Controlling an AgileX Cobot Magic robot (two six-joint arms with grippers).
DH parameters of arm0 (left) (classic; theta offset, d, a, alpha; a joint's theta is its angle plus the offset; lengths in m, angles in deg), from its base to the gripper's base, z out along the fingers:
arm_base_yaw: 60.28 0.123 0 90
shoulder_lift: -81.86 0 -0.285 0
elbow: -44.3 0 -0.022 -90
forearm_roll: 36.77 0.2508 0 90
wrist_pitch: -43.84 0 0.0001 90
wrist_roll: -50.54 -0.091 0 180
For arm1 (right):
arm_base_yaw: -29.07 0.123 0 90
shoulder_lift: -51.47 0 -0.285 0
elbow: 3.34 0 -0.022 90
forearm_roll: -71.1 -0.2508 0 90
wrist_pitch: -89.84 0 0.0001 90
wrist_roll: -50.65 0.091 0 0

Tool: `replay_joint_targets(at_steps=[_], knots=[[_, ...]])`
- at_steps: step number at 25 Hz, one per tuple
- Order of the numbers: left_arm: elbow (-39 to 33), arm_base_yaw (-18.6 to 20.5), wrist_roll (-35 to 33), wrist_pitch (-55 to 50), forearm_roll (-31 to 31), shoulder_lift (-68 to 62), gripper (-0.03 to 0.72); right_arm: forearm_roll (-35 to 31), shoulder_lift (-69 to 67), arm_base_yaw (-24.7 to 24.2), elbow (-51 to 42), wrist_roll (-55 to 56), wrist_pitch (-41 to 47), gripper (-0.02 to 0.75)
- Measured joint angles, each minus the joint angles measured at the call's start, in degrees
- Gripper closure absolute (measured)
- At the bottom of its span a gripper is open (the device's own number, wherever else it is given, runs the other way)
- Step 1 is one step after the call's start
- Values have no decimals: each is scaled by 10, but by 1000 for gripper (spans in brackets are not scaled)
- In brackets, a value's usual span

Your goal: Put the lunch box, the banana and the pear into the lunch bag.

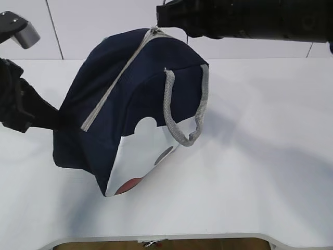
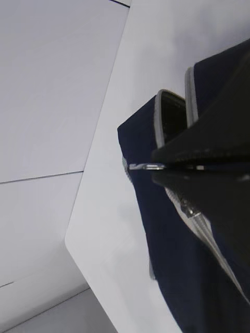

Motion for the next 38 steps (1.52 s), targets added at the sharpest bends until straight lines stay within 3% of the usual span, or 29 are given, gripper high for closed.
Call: replay_joint_targets(at_steps=[16, 23, 27, 38], knots=[[-15, 3, 0, -22, 37, 28, 688, -1, -69, 0, 16, -1, 8, 725], [-18, 4, 0, -43, 29, 27, 688, 1, -69, 0, 61, 17, -116, 725], [-18, 4, 0, -50, 25, 27, 688, 4, -69, 0, 63, 29, -144, 725], [-18, 4, 1, -74, 33, 47, 688, 4, -73, 0, 63, -19, -41, 725]])
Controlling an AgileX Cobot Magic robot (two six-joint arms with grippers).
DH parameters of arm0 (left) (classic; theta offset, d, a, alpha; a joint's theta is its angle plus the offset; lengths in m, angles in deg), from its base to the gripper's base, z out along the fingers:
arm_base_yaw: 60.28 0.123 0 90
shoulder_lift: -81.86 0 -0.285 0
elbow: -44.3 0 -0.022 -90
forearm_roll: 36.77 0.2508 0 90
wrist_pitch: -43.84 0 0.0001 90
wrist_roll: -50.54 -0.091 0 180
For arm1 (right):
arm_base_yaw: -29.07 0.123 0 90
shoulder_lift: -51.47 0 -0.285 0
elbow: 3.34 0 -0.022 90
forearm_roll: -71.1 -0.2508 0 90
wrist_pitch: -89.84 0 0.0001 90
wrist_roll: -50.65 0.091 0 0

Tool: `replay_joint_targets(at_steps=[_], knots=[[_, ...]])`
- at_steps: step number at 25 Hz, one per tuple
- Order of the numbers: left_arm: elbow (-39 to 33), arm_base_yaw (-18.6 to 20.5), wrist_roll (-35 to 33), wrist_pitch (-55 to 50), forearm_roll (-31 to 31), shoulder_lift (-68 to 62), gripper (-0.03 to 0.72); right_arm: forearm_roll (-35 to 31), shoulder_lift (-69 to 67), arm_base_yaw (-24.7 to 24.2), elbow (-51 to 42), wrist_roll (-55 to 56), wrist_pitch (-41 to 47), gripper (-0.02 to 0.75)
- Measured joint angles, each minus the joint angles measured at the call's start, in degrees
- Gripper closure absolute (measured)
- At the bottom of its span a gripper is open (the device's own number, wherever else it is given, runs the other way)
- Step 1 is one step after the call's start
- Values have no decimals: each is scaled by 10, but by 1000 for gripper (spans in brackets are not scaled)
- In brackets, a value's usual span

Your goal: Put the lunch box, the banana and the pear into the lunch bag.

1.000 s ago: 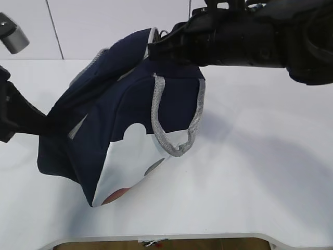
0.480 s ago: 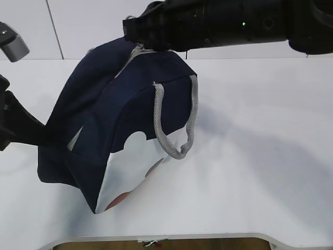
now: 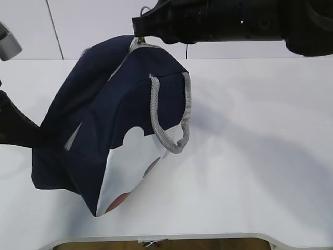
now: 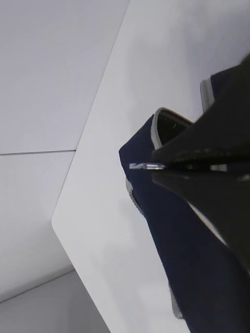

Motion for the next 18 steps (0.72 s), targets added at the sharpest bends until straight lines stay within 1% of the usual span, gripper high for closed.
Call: replay_joint_targets(at_steps=[4, 12, 14, 18], knots=[[0, 0, 0, -1, 0, 1, 688, -3, -12, 0, 0, -14, 39, 725], [0, 0, 0, -4, 5, 18, 688, -4, -35, 0, 1, -24, 67, 725], [0, 0, 0, -6, 7, 20, 688, -4, -35, 0, 5, -24, 57, 725], [-2, 0, 0, -7, 7, 20, 688, -4, -35, 0, 21, -9, -11, 725]])
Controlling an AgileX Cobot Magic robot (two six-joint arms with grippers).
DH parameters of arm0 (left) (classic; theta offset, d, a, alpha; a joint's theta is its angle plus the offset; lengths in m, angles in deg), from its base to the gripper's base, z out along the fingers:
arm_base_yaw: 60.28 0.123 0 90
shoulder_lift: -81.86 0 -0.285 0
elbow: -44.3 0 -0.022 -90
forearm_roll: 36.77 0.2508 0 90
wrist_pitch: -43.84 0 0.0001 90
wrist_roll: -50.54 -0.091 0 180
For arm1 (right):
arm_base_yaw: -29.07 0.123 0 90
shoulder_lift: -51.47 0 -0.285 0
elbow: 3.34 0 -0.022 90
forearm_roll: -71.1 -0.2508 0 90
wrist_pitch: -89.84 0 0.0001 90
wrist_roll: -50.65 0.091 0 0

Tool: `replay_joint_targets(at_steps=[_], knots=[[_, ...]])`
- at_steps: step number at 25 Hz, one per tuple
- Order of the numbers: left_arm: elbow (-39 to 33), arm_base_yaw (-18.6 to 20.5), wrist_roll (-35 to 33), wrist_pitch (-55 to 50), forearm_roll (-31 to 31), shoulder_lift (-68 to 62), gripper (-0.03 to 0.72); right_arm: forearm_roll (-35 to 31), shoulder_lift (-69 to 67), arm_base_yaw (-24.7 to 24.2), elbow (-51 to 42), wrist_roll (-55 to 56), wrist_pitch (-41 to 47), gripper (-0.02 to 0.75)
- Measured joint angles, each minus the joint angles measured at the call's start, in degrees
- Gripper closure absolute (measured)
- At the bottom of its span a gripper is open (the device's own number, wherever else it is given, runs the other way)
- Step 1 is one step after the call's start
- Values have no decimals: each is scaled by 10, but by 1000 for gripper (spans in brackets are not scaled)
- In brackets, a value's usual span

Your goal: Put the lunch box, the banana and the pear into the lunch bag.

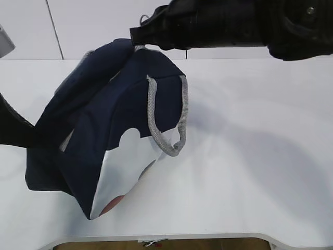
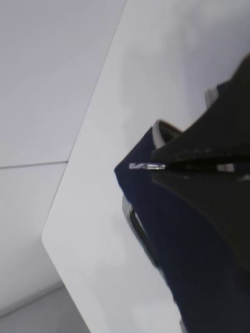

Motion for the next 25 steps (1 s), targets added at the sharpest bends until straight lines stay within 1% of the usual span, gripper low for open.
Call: replay_joint_targets(at_steps=[4, 7, 9, 14, 17, 21, 23, 25], knots=[[-2, 0, 0, 11, -5, 0, 688, 3, 0, 0, 13, 31, -73, 725], [-2, 0, 0, 7, -5, 0, 688, 4, 0, 0, 17, 40, -99, 725], [-5, 0, 0, 4, -7, 0, 688, 4, 0, 0, 18, 41, -97, 725], [-35, 0, 0, 3, -10, 2, 688, 4, 0, 0, 18, 36, -40, 725], [-39, 0, 0, 3, -17, 2, 688, 4, -1, 0, 18, 26, -28, 725], [-39, 0, 0, 3, -26, 2, 688, 4, -1, 0, 18, 20, -33, 725], [-39, 0, 4, 1, -37, 2, 687, 4, -1, 0, 18, 23, -52, 725], [-39, 0, 24, -3, -50, 2, 675, 4, -1, 0, 18, 34, -79, 726]])
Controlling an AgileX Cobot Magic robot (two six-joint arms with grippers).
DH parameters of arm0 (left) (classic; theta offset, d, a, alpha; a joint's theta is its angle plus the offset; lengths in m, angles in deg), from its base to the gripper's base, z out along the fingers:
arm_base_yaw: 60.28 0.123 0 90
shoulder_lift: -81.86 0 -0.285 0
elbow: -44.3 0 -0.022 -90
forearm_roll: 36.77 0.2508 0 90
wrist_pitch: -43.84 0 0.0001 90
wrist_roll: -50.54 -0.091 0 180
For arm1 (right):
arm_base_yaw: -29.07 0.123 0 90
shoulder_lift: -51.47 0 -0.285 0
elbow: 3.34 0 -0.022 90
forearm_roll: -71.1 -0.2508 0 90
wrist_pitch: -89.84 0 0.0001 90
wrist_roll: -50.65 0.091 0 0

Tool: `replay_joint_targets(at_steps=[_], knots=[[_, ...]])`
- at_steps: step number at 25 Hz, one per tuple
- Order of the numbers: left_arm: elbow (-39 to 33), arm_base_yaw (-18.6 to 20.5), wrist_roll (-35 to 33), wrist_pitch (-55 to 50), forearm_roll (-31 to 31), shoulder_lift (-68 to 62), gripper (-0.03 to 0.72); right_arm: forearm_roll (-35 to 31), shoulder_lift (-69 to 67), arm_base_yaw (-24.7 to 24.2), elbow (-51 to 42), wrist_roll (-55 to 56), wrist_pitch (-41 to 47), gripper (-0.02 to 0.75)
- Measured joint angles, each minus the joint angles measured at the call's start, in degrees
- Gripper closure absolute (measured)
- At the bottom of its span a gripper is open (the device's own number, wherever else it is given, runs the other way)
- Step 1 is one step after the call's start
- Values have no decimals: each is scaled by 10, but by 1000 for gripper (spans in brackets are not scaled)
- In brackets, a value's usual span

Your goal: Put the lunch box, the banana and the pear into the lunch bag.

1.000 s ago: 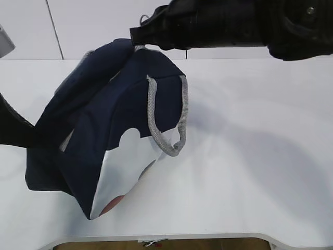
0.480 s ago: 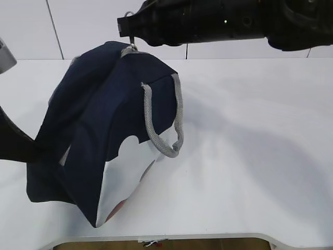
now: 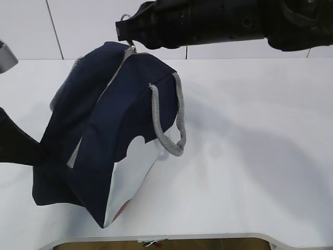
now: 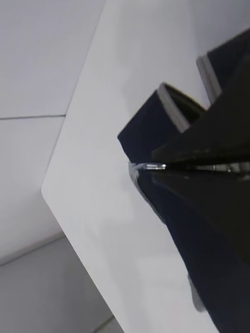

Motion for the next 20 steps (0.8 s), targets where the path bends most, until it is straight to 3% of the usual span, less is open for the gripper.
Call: replay_joint_targets(at_steps=[2, 6, 9, 14, 20], knots=[[2, 0, 26, -11, -1, 0, 618, 0, 0, 0, 0, 8, -18, 725], [28, 0, 73, -45, 8, 1, 400, 0, 0, 0, 0, 18, -47, 725], [58, 0, 108, -66, 15, 1, 305, 0, 0, 0, 0, 24, -56, 725], [112, 0, 157, -91, 15, 4, 281, 0, 0, 0, 0, 26, -73, 725], [139, 0, 171, -76, 15, 2, 276, 0, 0, 0, 0, 27, -85, 725]])
